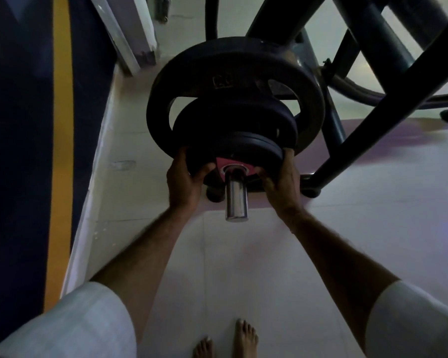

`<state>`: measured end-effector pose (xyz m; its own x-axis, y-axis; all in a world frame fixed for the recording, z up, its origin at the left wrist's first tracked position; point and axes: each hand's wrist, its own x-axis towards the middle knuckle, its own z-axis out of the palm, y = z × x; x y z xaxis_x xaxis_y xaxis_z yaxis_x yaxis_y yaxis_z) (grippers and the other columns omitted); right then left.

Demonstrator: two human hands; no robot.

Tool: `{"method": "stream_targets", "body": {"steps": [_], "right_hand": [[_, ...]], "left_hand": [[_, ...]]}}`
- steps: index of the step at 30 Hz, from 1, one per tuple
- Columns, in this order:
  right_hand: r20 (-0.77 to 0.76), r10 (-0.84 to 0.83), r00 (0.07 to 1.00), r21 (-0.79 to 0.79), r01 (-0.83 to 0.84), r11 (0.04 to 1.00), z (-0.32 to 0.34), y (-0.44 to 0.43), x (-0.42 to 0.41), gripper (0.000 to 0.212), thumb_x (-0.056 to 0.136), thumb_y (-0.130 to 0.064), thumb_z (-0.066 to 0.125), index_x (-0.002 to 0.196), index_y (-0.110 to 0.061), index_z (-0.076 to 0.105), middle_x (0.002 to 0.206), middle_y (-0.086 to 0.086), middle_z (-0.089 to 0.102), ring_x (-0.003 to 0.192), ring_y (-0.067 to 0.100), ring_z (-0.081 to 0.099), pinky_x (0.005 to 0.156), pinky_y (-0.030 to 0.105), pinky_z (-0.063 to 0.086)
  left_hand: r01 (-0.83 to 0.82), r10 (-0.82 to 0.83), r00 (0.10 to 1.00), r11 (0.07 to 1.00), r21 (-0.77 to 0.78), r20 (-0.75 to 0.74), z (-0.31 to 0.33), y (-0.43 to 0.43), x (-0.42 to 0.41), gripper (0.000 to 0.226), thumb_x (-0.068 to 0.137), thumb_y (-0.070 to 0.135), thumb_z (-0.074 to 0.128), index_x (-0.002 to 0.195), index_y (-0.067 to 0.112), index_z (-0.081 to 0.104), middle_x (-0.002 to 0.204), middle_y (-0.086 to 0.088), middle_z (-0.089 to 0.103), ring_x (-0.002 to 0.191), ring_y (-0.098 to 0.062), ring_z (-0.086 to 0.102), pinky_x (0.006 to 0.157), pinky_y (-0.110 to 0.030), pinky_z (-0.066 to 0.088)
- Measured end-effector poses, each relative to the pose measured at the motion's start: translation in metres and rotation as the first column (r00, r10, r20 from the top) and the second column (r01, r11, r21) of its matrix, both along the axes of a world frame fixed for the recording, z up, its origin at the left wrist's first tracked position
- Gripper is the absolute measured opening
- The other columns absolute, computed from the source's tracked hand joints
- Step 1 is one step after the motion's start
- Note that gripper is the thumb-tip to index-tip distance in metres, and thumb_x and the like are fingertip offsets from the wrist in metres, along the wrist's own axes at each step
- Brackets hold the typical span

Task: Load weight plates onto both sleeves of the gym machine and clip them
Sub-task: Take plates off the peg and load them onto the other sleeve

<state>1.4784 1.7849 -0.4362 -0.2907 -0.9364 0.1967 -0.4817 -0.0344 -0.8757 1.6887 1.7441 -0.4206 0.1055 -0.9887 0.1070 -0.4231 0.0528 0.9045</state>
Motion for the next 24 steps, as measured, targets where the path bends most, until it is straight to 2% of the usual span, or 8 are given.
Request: {"method": "stream_targets", "body": {"steps": [4,7,9,12,14,17,21,24], "right_hand": [[0.013,0.019,1.000,0.023,-0.020,1.000,0.004,0.032,0.004,0.048,0.094,-0.020,0.068,0.133,-0.009,0.042,0.124,0.009,0.060,0.111,0.014,0.062,0.089,0.022,0.056],[0.019,0.007,1.000,0.103,-0.009,0.995,0.009,0.061,0.009,0.036,0.095,-0.009,0.067,0.123,-0.009,0.043,0.115,-0.003,0.060,0.104,-0.013,0.058,0.082,0.007,0.051],[0.022,0.007,1.000,0.117,-0.009,0.993,0.013,0.081,0.010,0.036,0.095,-0.005,0.065,0.120,-0.013,0.042,0.111,-0.013,0.057,0.101,-0.021,0.056,0.078,0.003,0.048],[0.018,0.056,0.998,0.117,-0.058,0.991,0.019,0.114,0.013,0.036,0.098,-0.006,0.062,0.128,-0.008,0.043,0.120,-0.008,0.060,0.107,-0.016,0.058,0.083,0.005,0.049],[0.033,0.092,0.995,0.127,-0.096,0.987,0.024,0.138,0.014,0.042,0.099,-0.009,0.061,0.136,-0.009,0.042,0.126,-0.007,0.060,0.114,-0.006,0.060,0.089,0.014,0.054],[0.006,0.120,0.993,0.158,-0.119,0.980,0.032,0.178,0.015,0.039,0.098,-0.019,0.059,0.133,-0.014,0.043,0.126,0.002,0.061,0.114,0.005,0.062,0.091,0.024,0.058],[-0.001,0.103,0.995,0.168,-0.102,0.981,0.070,0.240,0.013,0.037,0.097,-0.012,0.061,0.130,-0.008,0.044,0.121,0.001,0.060,0.108,-0.008,0.059,0.085,0.009,0.052],[0.014,0.098,0.995,0.121,-0.099,0.988,0.122,0.288,0.003,0.037,0.097,-0.006,0.061,0.130,-0.009,0.044,0.120,-0.003,0.060,0.110,-0.010,0.059,0.089,0.015,0.055]], "left_hand": [[-0.004,0.004,1.000,1.000,-0.014,0.022,0.003,0.027,0.009,0.057,0.075,0.041,0.082,0.121,0.015,0.063,0.110,0.001,0.072,0.104,-0.017,0.067,0.082,-0.020,0.050],[-0.033,0.032,0.998,0.999,0.025,0.056,0.003,0.062,0.013,0.050,0.072,0.043,0.083,0.106,0.016,0.060,0.098,0.005,0.069,0.092,-0.015,0.065,0.071,-0.021,0.048],[-0.053,0.052,0.998,0.998,0.045,0.036,0.007,0.088,0.011,0.053,0.071,0.049,0.081,0.105,0.015,0.057,0.097,0.007,0.066,0.086,-0.009,0.063,0.069,-0.019,0.049],[-0.091,0.089,0.996,0.993,0.080,0.030,0.016,0.127,0.010,0.058,0.072,0.049,0.077,0.109,0.010,0.057,0.098,0.010,0.061,0.085,-0.004,0.059,0.065,-0.003,0.042],[-0.110,0.107,0.994,0.987,0.120,0.029,0.019,0.154,0.013,0.049,0.075,0.035,0.083,0.108,0.010,0.056,0.095,0.013,0.060,0.089,-0.011,0.060,0.064,-0.002,0.041],[-0.116,0.109,0.992,0.983,0.142,0.059,0.028,0.193,0.017,0.044,0.075,0.029,0.085,0.104,0.012,0.056,0.092,0.010,0.062,0.090,-0.016,0.062,0.064,-0.002,0.040],[-0.114,0.104,0.991,0.985,0.132,0.079,0.070,0.256,0.017,0.045,0.075,0.026,0.086,0.106,0.009,0.059,0.096,0.007,0.064,0.091,-0.012,0.060,0.065,0.001,0.038],[-0.083,0.078,0.994,0.994,0.067,0.076,0.123,0.303,0.010,0.044,0.075,0.028,0.085,0.106,0.009,0.060,0.096,0.007,0.065,0.090,-0.011,0.061,0.066,0.000,0.040]]}}
